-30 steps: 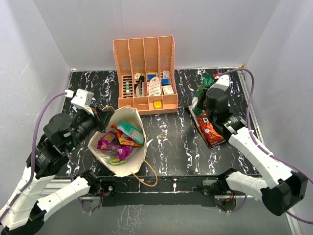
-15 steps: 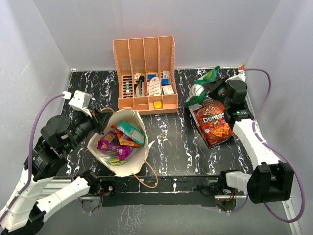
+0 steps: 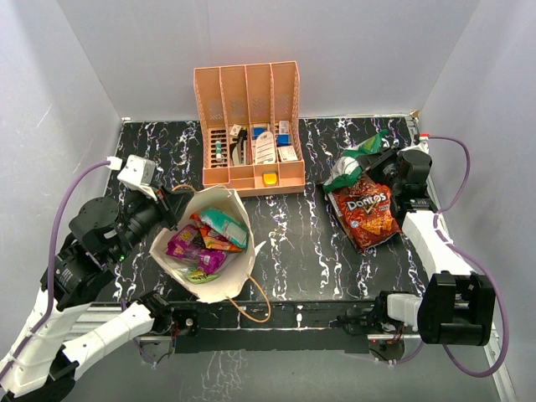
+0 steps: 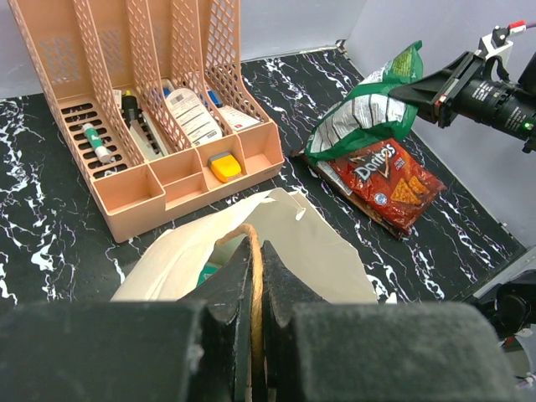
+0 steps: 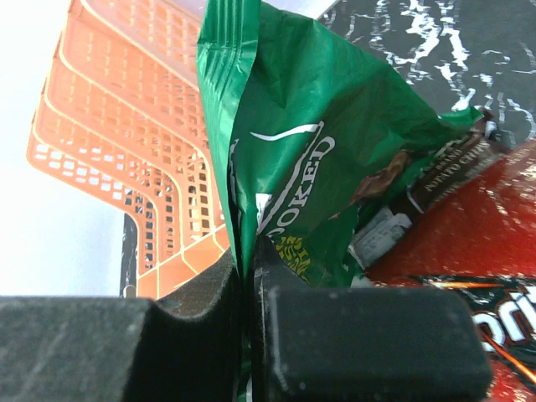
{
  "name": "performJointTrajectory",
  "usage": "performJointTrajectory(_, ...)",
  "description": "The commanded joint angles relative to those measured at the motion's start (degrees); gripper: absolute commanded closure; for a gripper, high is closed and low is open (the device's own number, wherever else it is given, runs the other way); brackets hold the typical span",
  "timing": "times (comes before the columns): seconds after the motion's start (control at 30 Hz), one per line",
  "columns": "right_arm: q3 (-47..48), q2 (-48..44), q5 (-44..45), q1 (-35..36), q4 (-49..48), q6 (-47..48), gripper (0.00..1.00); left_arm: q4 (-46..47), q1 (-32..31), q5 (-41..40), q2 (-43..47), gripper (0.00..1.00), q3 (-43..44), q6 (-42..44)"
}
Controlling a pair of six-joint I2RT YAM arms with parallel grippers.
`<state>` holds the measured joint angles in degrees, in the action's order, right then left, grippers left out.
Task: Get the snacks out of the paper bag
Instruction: Place the snack at the center of the board.
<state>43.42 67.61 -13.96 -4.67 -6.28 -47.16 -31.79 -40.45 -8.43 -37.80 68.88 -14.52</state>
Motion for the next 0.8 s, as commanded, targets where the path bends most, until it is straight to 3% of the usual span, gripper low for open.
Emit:
performJointTrajectory(0.0, -1.66, -4.53, -0.50, -1.46, -5.90, -0.16, 0.93, 1.40, 0.11, 1.21, 0.62, 1.00, 0.78, 0.29)
performJointTrajectory(0.4, -8.45, -11.18, 3.27, -5.14, 2.29, 3.70, 0.93, 0.99, 0.10, 1.14, 1.23, 1.00, 0.74, 0.55)
performJointTrajectory(0.77, -19.12, -15.63, 7.80, -8.55, 3.06, 2.74, 0.93, 0.99, 0.10, 1.17, 1.74, 1.00, 0.29, 0.71)
